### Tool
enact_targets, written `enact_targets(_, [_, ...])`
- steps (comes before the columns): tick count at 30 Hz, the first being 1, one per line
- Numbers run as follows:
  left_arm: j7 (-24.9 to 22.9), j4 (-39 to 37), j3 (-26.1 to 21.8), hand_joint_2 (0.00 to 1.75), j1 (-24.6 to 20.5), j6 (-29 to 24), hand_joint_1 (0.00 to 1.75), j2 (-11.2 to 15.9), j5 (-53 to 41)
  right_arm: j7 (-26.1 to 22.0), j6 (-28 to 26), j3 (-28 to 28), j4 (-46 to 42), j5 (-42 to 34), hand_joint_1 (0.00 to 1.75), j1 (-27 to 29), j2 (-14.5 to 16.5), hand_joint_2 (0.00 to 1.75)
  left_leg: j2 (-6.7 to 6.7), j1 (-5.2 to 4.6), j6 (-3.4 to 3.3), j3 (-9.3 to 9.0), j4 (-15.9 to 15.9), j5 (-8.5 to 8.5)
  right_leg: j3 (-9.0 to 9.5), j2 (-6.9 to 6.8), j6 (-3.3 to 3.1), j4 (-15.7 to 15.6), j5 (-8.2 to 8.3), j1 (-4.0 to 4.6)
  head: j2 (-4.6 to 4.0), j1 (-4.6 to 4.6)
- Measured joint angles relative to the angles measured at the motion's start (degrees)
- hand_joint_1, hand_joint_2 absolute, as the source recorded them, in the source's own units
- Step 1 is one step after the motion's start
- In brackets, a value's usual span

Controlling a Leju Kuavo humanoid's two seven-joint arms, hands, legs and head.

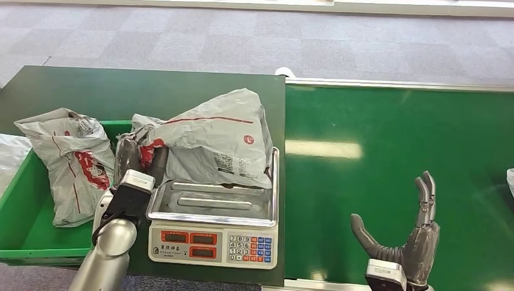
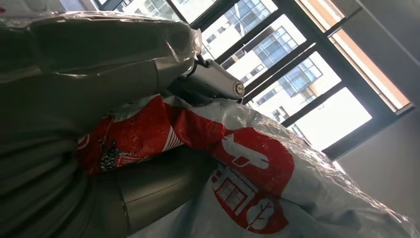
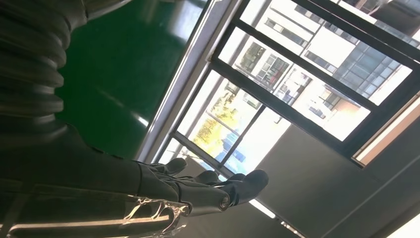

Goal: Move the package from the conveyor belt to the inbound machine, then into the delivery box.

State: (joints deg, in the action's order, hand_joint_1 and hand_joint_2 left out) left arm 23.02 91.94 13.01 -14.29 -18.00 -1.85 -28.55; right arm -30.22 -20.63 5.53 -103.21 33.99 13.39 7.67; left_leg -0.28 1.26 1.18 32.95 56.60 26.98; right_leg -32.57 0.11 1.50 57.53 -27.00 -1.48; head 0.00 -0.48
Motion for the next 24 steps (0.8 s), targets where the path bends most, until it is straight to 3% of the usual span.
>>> enact_targets(8, [1.9,5.5,-0.5,1.75,1.0,-4.0,1.69,1.0,0.3,0.0,-1.0,0.0,0.2,-0.3,0.0,0.3,-0.1,1.75,0.0,0.0,0.0,0.0,0.0,0.0,-0.01,0.01,-0.01,0.0,0.01,0.0,0.0,-0.01])
enact_targets(12, [2.4,7.7,-0.8,1.75,1.5,-5.1,1.53,1.5,0.0,0.0,-1.1,-0.1,0.2,-0.5,0.0,0.5,-0.2,1.75,0.0,0.01,0.0,0.0,0.0,0.0,-0.01,0.01,-0.01,0.0,0.01,0.01,0.0,0.01])
enact_targets(14, [2.4,9.4,-0.7,1.75,2.5,-8.3,1.58,1.7,-3.9,0.0,-1.6,-0.1,0.2,-0.4,0.0,0.7,-0.2,1.75,0.05,0.0,0.0,0.0,0.0,0.01,-0.02,0.04,-0.01,0.0,0.01,0.01,0.0,0.0])
enact_targets(19, [-8.0,16.5,0.0,1.75,5.3,-16.3,1.69,3.1,-17.9,0.4,-1.4,-0.7,-0.9,0.6,0.0,1.9,0.2,1.75,0.08,0.0,0.02,0.04,0.0,0.04,-0.08,0.05,0.0,0.0,-0.01,0.0,0.0,0.0])
enact_targets(22, [-14.7,16.9,-2.0,1.75,5.3,-15.9,1.71,3.8,-18.9,0.8,-1.2,-0.9,-1.6,1.4,0.0,2.0,0.4,1.75,0.08,0.01,0.03,0.02,0.0,0.04,-0.07,0.05,-0.01,0.0,-0.01,0.01,0.0,0.01])
enact_targets(24, [-18.1,14.3,-6.2,1.75,4.5,-14.7,1.71,4.1,-17.7,1.4,-1.5,-1.0,-2.1,1.8,0.0,1.9,0.4,1.75,0.17,0.03,0.04,-0.01,0.0,0.02,-0.06,0.1,-0.07,0.0,0.03,0.03,0.0,0.01])
